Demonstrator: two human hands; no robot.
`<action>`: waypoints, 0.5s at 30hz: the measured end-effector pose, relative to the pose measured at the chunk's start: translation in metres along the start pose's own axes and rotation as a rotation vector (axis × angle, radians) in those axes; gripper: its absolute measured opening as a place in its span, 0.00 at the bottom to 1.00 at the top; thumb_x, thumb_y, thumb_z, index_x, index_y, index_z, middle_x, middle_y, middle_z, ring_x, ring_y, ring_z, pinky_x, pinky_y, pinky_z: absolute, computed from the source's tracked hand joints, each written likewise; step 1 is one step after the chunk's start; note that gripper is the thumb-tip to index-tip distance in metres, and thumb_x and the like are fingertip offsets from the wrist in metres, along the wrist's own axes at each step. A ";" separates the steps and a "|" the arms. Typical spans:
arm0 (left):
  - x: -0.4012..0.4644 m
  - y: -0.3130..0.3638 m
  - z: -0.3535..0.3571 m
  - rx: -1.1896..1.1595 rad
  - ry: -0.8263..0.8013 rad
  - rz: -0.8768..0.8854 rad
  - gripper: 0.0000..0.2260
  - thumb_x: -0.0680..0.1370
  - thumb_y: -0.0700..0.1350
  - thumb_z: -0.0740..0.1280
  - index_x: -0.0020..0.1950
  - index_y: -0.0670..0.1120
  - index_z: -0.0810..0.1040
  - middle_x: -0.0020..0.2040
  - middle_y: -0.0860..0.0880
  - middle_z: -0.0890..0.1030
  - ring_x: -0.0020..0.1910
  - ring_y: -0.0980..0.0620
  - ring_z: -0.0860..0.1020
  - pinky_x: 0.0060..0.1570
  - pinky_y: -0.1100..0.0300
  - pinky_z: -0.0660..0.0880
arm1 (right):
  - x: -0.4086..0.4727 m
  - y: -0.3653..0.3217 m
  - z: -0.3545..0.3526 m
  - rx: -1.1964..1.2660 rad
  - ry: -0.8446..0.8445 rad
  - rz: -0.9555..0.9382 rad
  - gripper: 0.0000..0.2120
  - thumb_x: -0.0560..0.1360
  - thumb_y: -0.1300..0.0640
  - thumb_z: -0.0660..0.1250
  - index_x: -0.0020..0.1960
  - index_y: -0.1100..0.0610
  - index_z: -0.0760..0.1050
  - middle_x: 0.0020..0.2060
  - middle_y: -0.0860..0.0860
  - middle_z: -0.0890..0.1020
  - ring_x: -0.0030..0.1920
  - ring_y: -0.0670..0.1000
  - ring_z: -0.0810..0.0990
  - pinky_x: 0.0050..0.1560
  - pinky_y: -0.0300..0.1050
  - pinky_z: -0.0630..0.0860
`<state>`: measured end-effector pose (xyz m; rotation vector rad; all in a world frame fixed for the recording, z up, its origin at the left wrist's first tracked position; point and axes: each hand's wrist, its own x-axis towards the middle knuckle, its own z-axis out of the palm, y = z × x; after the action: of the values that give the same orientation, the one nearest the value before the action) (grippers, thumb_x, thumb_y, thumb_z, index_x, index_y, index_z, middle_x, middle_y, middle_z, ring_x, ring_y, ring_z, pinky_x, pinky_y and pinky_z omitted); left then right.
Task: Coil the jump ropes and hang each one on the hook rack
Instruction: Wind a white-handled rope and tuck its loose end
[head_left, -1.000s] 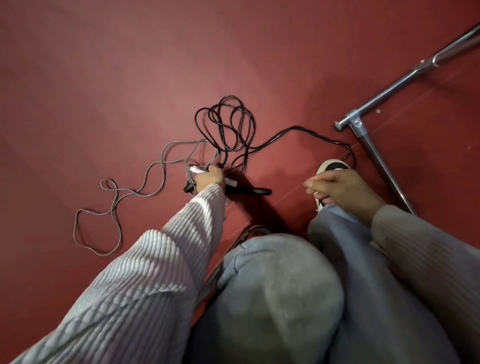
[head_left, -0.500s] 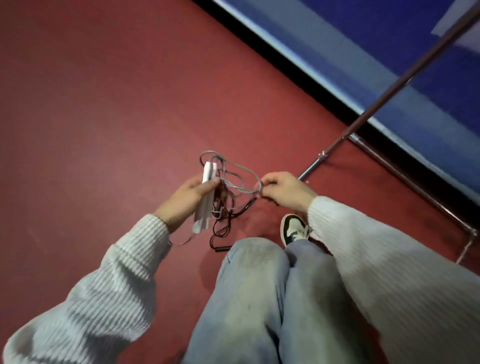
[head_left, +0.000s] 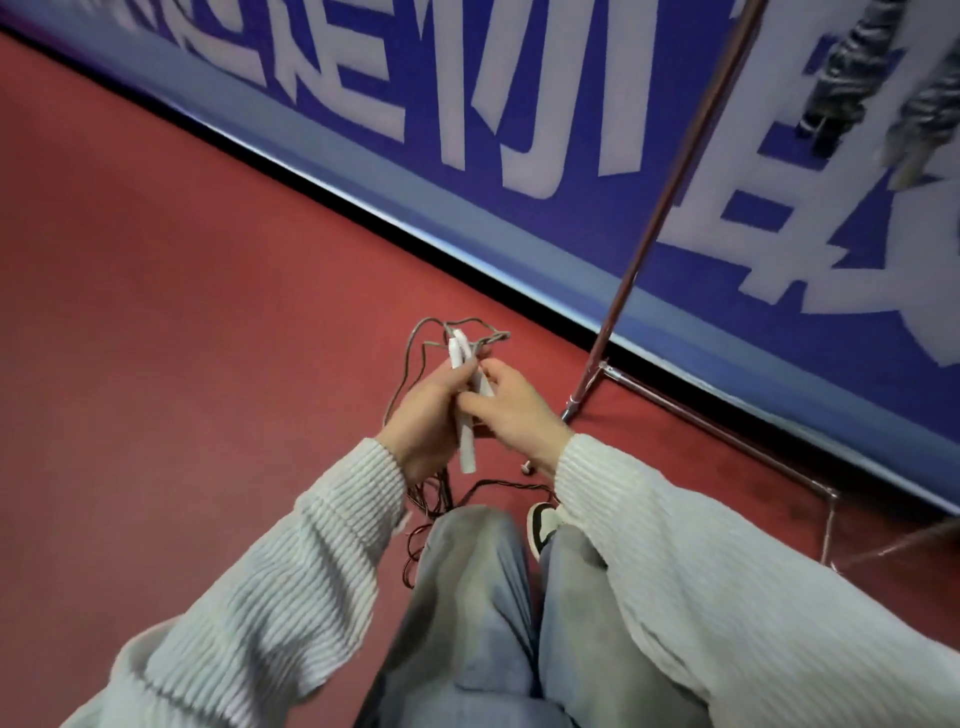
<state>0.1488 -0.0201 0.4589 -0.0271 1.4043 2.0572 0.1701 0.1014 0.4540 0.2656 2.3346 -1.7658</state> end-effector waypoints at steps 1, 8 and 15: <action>-0.003 0.000 0.003 0.012 -0.033 -0.003 0.17 0.85 0.57 0.58 0.62 0.48 0.79 0.49 0.47 0.83 0.49 0.49 0.80 0.54 0.51 0.77 | -0.005 -0.006 -0.003 -0.033 0.016 -0.005 0.08 0.74 0.58 0.70 0.52 0.52 0.76 0.45 0.53 0.84 0.45 0.53 0.85 0.49 0.54 0.83; -0.004 0.028 -0.014 -0.150 0.315 -0.064 0.21 0.80 0.66 0.59 0.60 0.51 0.76 0.69 0.42 0.70 0.66 0.43 0.72 0.69 0.46 0.67 | -0.034 -0.062 -0.055 -0.323 0.114 0.009 0.06 0.74 0.59 0.67 0.38 0.55 0.73 0.32 0.52 0.76 0.32 0.53 0.77 0.36 0.49 0.75; -0.009 0.076 -0.024 -0.183 0.129 0.157 0.18 0.81 0.58 0.65 0.64 0.49 0.74 0.59 0.44 0.77 0.61 0.45 0.79 0.64 0.51 0.75 | -0.029 -0.081 -0.095 -0.340 0.325 0.018 0.07 0.79 0.55 0.61 0.47 0.59 0.73 0.40 0.55 0.81 0.33 0.53 0.79 0.35 0.46 0.76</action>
<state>0.1093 -0.0615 0.5147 -0.1324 1.3247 2.3463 0.1713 0.1707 0.5619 0.5486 2.7938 -1.3672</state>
